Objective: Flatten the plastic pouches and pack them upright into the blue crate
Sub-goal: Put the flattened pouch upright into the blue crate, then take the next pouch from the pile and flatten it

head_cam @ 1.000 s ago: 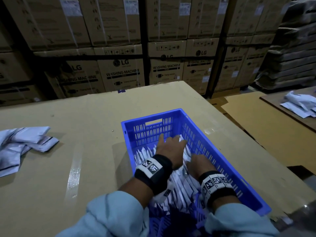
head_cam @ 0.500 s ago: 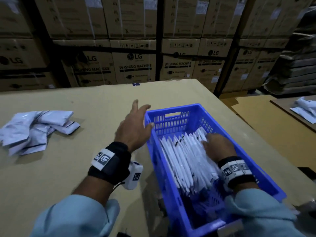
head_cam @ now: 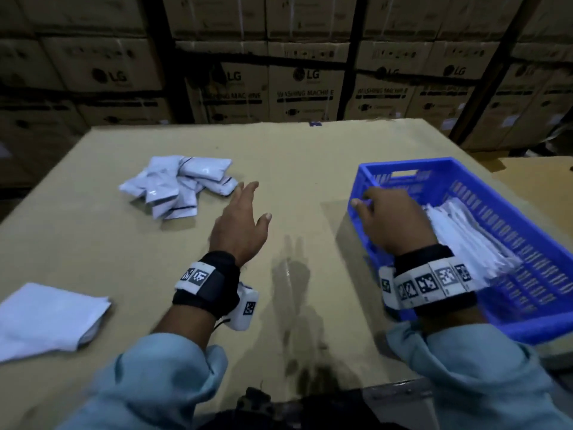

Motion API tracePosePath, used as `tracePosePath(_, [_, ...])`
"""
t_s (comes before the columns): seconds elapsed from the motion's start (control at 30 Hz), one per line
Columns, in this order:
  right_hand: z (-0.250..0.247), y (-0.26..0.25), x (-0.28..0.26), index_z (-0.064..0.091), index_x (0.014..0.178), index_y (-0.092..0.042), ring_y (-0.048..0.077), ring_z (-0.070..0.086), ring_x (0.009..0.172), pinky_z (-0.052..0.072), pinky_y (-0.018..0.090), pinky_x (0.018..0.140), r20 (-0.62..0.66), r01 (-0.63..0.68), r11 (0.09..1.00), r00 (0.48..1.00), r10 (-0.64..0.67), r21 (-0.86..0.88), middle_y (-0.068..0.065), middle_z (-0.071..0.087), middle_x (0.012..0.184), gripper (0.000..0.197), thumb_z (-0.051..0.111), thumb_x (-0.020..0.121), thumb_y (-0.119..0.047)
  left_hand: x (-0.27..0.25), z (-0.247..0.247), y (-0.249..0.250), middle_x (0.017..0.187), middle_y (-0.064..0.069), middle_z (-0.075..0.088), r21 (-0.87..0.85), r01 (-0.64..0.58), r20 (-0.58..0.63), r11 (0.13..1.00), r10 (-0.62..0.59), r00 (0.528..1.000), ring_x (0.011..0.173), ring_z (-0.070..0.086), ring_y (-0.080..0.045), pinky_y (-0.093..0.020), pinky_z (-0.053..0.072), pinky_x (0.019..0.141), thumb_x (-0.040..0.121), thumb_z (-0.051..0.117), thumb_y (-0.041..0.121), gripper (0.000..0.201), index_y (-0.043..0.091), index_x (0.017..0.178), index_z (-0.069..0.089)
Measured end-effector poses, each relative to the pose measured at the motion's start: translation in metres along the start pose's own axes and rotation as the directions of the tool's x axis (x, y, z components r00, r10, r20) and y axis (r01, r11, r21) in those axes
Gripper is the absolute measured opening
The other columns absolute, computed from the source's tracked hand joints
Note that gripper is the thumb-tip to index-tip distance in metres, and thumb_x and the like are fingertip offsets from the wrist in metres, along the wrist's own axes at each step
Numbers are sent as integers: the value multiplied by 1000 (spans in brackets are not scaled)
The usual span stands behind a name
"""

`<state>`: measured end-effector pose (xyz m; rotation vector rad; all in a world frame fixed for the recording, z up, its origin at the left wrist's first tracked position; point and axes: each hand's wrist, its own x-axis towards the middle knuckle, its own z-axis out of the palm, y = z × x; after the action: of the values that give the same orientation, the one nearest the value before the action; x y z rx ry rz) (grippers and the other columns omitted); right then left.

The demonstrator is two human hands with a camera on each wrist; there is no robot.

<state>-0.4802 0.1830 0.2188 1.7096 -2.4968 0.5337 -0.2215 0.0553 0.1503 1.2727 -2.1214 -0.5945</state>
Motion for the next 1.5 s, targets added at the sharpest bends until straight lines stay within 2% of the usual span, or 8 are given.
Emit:
tracePosePath(0.27, [102, -102, -37, 70, 109, -23, 31, 65, 98, 54, 38, 79, 258, 162, 977, 946, -194, 141, 6, 71, 100, 35, 50, 99, -51, -68, -24, -106, 154, 2, 41, 170, 251, 107, 953, -271, 957, 131, 51, -31, -52, 45, 104, 98, 59, 40, 59, 27, 150, 36])
tracePosePath(0.6, [164, -159, -36, 69, 105, -19, 26, 64, 87, 53, 34, 73, 420, 278, 942, 844, -333, 188, 2, 68, 98, 32, 48, 102, -43, -118, -23, -185, 154, -3, 43, 372, 481, 173, 794, -568, 805, 138, 42, -30, -48, 40, 110, 98, 58, 40, 62, 27, 154, 34])
tracePosePath(0.77, [188, -195, -12, 69, 107, -20, 28, 65, 89, 55, 37, 76, 443, 299, 935, 823, -355, 192, 3, 69, 101, 30, 50, 101, -41, -113, -25, -230, 168, -8, 3, 479, 468, 226, 743, -619, 752, 153, 14, -30, -53, 37, 113, 95, 61, 33, 69, 28, 156, 27])
tracePosePath(0.93, [215, -248, 33, 66, 123, -18, 29, 62, 107, 53, 40, 88, 411, 312, 928, 833, -371, 204, 7, 67, 116, 33, 51, 101, -39, -74, -41, -268, 169, -11, -4, 548, 354, 303, 758, -575, 760, 155, 6, -31, -55, 37, 112, 88, 72, 42, 88, 27, 157, 20])
tracePosePath(1.13, [257, -321, 90, 41, 149, -16, 33, 55, 123, 49, 45, 96, 321, 268, 912, 873, -366, 312, 11, 55, 138, 52, 52, 102, -35, -31, -62, -302, 167, -12, -22, 597, 246, 457, 763, -576, 678, 155, -14, -36, -70, 21, 116, 64, 85, 67, 135, 26, 160, 0])
tracePosePath(1.33, [304, -379, 141, 68, 121, -33, 31, 60, 118, 48, 33, 76, 315, 378, 916, 860, -401, 133, 5, 3, 170, 31, 57, 95, -22, -6, -58, -322, 155, -13, -48, 590, 220, 575, 777, -595, 562, 145, -36, -44, -82, 0, 109, 50, 88, 73, 166, 26, 153, -33])
tracePosePath(1.43, [328, -397, 158, 67, 122, -29, 31, 44, 140, 51, 44, 93, 373, 484, 875, 809, -454, 15, 9, -19, 169, 26, 55, 99, -26, -9, -52, -329, 151, -13, -53, 570, 231, 580, 789, -585, 567, 142, -42, -44, -83, -5, 108, 49, 88, 74, 168, 28, 151, -38])
tracePosePath(1.5, [347, -405, 166, 58, 135, -23, 35, 53, 130, 55, 50, 88, 390, 504, 863, 799, -457, -21, 9, -20, 168, 36, 56, 100, -30, -10, -51, -331, 150, -13, -53, 567, 235, 577, 790, -584, 571, 141, -41, -45, -83, -6, 107, 48, 88, 75, 169, 28, 149, -40])
